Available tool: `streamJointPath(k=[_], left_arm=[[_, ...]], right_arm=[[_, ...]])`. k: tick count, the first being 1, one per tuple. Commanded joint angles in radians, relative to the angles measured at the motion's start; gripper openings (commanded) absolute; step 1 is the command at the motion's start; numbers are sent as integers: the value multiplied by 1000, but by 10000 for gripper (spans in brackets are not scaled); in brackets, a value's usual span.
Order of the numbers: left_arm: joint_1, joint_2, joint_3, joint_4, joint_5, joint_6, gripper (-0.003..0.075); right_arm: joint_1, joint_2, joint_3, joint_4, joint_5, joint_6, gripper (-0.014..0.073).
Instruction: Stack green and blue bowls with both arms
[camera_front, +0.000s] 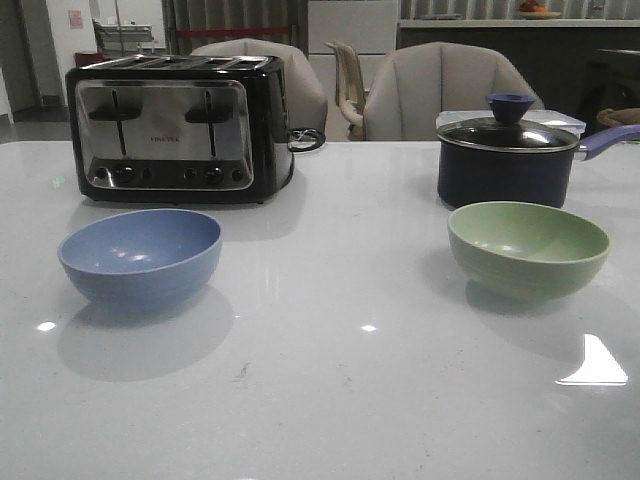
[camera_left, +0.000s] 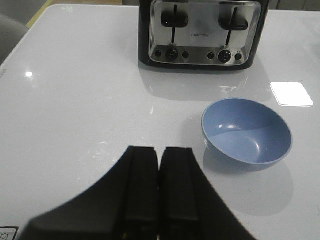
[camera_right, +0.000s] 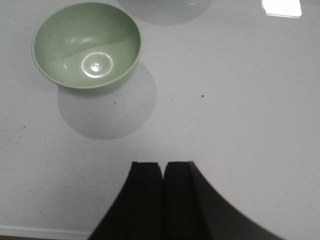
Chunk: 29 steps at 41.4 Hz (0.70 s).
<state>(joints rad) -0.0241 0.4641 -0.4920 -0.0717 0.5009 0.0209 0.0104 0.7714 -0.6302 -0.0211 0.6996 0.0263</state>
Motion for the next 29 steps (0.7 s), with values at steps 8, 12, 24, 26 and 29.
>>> streamJointPath(k=[8, 12, 24, 26, 29], left_arm=[[-8, 14, -28, -1, -81, -7, 101], [-8, 14, -28, -1, -81, -7, 101], [-8, 14, -28, -1, -81, -7, 101], [-8, 14, -28, -1, -81, -7, 101], [-8, 14, -28, -1, -81, -7, 101]], right_arm=[[-3, 100, -34, -2, -86, -1, 437], [-3, 137, -48, 28, -98, -1, 545], [-3, 381, -209, 151, -60, -7, 546], [-3, 431, -240, 160, -54, -7, 546], [-3, 506, -290, 175, -45, -7, 546]])
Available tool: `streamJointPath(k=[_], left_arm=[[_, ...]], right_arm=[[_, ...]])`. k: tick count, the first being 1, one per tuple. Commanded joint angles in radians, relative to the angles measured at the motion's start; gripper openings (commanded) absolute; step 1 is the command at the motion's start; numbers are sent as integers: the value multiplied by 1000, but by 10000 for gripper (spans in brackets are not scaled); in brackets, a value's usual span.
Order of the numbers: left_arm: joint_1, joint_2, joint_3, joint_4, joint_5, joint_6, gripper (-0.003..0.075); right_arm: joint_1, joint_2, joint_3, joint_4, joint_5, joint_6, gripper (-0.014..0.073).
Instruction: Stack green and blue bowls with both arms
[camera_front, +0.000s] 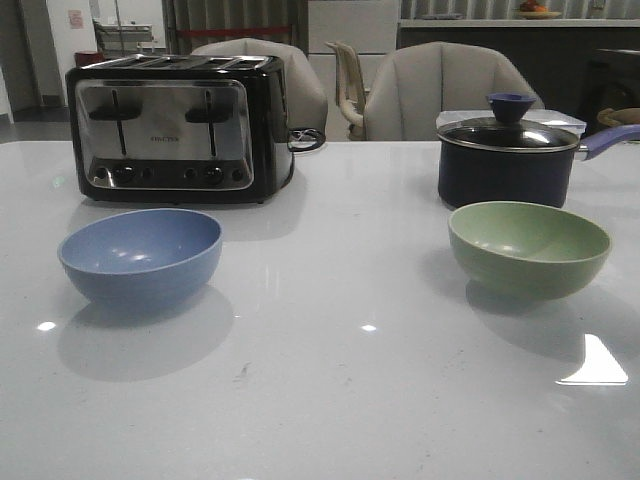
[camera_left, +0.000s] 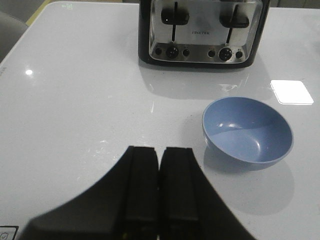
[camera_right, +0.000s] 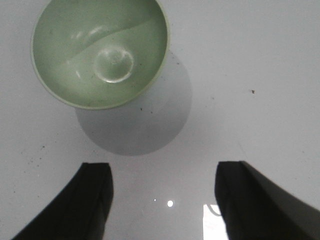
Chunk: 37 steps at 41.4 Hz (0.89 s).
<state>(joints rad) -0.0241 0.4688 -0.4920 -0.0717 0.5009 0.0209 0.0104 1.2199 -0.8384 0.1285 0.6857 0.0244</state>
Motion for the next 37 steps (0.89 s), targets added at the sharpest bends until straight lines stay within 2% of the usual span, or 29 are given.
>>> streamJointPath(k=[1, 14, 25, 29, 37], left_arm=[[-8, 9, -28, -1, -81, -7, 101], [-8, 9, -28, -1, -81, -7, 101], [-8, 9, -28, -1, -81, -7, 101], [-8, 9, -28, -1, -81, -7, 101], [-8, 9, -28, -1, -81, -7, 101]], right_arm=[[-3, 87, -96, 31, -26, -5, 546], [-3, 396, -306, 51, -14, -6, 546], [-3, 569, -428, 54, -28, -6, 534], [-3, 606, -458, 54, -25, -6, 448], [-3, 613, -471, 54, -26, -6, 183]])
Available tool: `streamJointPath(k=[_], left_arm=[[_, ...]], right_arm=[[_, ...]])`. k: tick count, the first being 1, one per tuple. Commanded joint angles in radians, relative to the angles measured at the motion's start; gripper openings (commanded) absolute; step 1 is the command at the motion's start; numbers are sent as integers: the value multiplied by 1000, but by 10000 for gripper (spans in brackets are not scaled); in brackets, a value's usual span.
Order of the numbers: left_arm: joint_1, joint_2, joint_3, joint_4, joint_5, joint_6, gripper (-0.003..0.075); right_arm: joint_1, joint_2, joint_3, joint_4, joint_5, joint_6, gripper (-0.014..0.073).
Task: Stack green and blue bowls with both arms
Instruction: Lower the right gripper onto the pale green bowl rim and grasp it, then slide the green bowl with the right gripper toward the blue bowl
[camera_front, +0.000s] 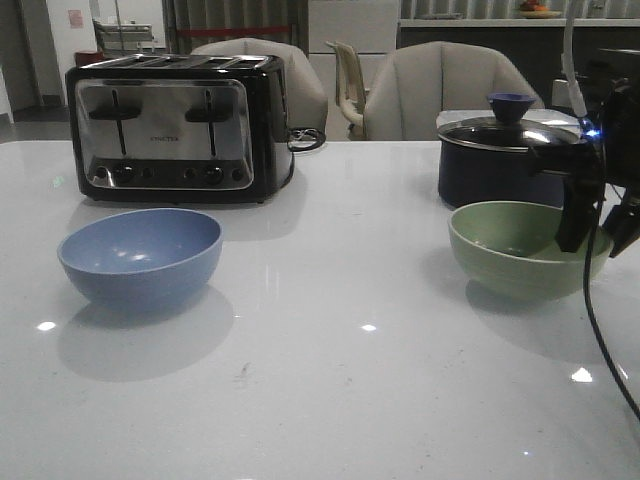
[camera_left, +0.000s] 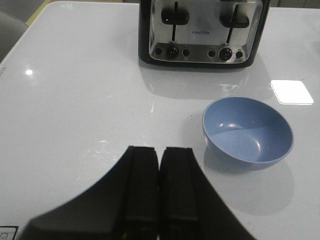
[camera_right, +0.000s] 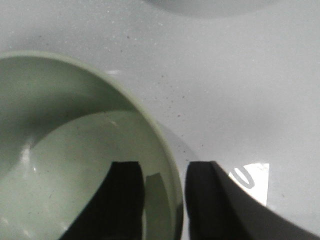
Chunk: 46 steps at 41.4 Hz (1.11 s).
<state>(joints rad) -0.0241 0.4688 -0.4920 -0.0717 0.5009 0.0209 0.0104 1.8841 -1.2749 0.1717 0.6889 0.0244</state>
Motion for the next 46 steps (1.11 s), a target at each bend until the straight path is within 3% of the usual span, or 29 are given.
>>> streamJointPath(k=[1, 9, 18, 26, 36, 46], left_arm=[[-8, 9, -28, -1, -81, -7, 101], [-8, 9, -28, -1, -81, -7, 101], [-8, 9, -28, -1, -81, -7, 101], [-8, 9, -28, -1, -83, -7, 101], [-8, 9, -28, -1, -85, -7, 101], [-8, 9, -28, -1, -81, -7, 101]], right_arm=[[-3, -52, -35, 11, -27, -6, 154], [-3, -65, -35, 11, -2, -6, 34], [27, -174, -34, 11, 55, -24, 34], [149, -254, -33, 11, 74, -51, 34], [330, -218, -17, 11, 16, -51, 34], [410, -123, -17, 47, -34, -51, 34]])
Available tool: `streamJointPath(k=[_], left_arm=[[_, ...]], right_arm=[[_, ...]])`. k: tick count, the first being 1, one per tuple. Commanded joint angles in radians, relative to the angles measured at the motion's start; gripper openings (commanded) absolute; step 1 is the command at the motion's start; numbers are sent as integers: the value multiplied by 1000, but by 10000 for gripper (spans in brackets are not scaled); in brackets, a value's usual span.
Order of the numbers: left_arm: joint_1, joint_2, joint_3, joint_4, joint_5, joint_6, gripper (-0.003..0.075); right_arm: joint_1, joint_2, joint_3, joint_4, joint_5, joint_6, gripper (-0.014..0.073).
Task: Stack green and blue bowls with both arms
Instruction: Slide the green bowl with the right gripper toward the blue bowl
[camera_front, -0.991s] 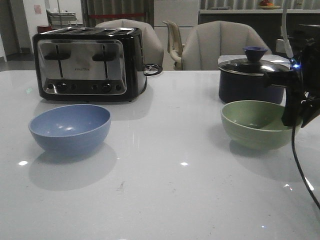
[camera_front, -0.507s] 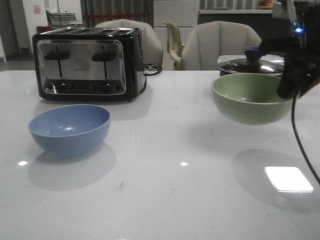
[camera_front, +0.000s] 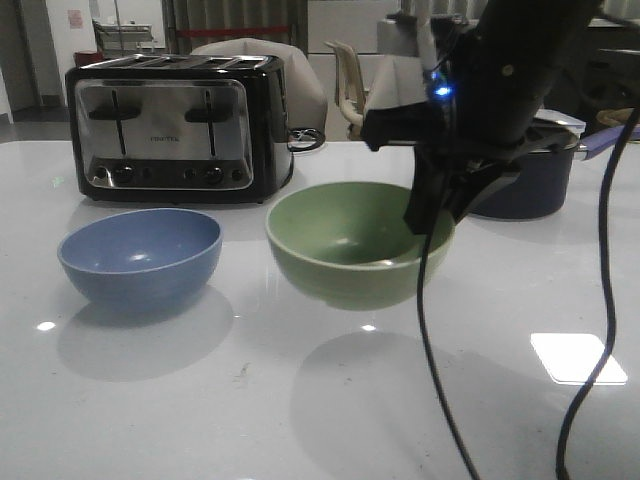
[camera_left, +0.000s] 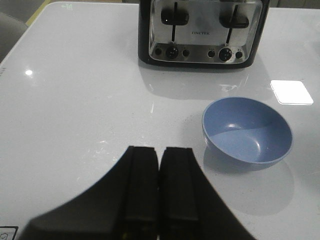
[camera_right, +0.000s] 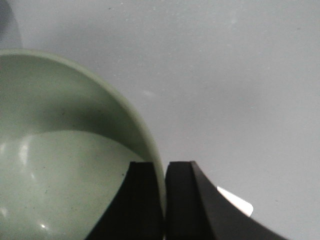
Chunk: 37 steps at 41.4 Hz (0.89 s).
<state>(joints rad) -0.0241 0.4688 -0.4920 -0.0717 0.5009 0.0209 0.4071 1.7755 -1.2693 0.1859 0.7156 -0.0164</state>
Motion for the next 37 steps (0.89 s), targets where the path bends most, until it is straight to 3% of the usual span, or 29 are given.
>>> streamJointPath(k=[1, 11, 23, 37], left_arm=[[-8, 9, -28, -1, -81, -7, 101], [-8, 9, -28, -2, -81, -7, 101], [-8, 9, -28, -2, -81, -7, 101], [-8, 9, -28, -2, -81, -7, 101]], right_arm=[[16, -5, -23, 44, -64, -10, 34], [21, 70, -27, 112, -80, -10, 67], [21, 68, -27, 108, -81, -10, 408], [21, -195, 28, -15, -61, -28, 419]])
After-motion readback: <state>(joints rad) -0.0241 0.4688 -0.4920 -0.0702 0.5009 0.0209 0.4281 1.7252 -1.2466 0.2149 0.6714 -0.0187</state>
